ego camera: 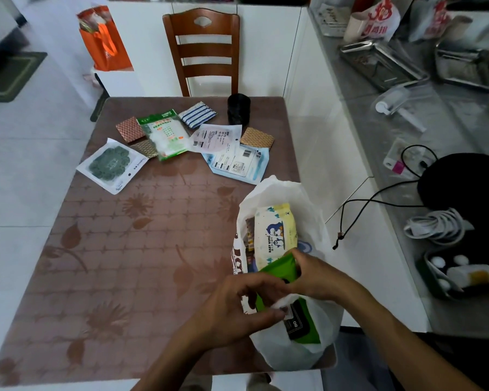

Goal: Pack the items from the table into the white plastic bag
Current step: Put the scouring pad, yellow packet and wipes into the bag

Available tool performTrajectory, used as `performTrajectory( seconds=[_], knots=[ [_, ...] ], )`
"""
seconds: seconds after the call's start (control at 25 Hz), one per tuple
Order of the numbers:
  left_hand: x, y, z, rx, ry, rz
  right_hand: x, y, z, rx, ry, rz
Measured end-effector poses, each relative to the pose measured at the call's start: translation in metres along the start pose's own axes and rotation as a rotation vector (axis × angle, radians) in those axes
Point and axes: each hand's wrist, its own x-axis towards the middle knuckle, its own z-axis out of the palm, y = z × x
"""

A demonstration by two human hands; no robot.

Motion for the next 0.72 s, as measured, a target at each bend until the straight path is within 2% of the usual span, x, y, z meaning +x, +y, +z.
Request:
performTrajectory(
  seconds=[0.08,0.12,0.16,0.24,0.28,0.36,0.56,0.72],
  knots=[
    [0.005,-0.009,-0.002,0.026,0.265,-0.129,0.0,0.0,0.01,0.084,0.034,0.001],
    [0.01,-0.019,-0.005,0.144,0.399,-0.264,0.002,0.0,0.012,0.135,0.058,0.01],
    [0.017,-0.03,-0.01,0.32,0.451,-0.429,0.004,-0.002,0.013,0.184,0.093,0.02],
    [0.031,-0.052,-0.018,0.62,0.328,-0.676,0.014,-0.011,0.01,0.254,0.195,0.036],
    [0.038,-0.06,-0.021,0.669,0.25,-0.715,0.019,-0.018,0.005,0.274,0.253,0.037],
    [0.048,-0.064,-0.024,0.619,0.181,-0.693,0.029,-0.038,-0.004,0.231,0.333,0.035],
    [0.05,-0.059,-0.03,0.41,0.252,-0.459,0.06,-0.092,0.004,-0.164,0.538,0.002],
    [0.054,-0.06,-0.032,0.292,0.277,-0.427,0.082,-0.088,0.014,-0.231,0.451,0.019]
  ],
)
